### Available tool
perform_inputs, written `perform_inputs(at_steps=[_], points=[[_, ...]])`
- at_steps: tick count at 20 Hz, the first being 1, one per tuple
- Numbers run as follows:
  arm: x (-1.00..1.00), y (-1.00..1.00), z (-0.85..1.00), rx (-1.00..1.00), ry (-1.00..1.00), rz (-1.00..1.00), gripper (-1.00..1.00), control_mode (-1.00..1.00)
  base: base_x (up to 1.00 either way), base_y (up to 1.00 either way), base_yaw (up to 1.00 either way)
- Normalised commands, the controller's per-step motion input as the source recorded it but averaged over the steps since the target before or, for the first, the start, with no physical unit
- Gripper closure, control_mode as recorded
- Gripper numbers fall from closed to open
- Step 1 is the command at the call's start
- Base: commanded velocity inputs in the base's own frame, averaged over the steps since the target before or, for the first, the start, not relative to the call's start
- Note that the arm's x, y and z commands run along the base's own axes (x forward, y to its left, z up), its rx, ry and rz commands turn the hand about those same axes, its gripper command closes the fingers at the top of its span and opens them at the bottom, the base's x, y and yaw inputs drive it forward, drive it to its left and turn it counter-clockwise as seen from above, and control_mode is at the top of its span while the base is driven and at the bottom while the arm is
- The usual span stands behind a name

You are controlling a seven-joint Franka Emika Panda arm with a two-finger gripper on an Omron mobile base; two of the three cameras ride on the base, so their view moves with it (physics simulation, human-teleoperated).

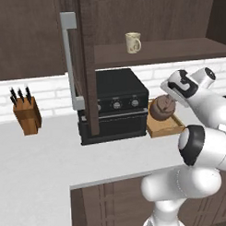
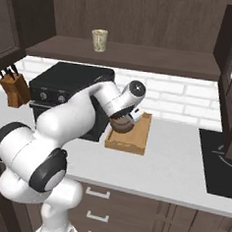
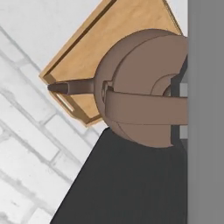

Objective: Pick the kettle from the counter and place it on the tray. Then pick the mug from the cabinet and place it on the tray. Then close the cabinet doors.

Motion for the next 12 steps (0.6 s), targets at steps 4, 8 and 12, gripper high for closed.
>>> perform_inputs(at_steps=[4, 8, 12], points=[[0.65, -0.28, -0.08, 0.00, -0.10, 0.00, 1.00, -1.00, 0.00, 0.00, 0.00], [0.41, -0.34, -0.18, 0.00, -0.06, 0.00, 1.00, -1.00, 0.00, 0.00, 0.00], [0.30, -0.08, -0.33, 0.00, -0.01, 0.00, 1.00, -1.00, 0.00, 0.00, 0.00]])
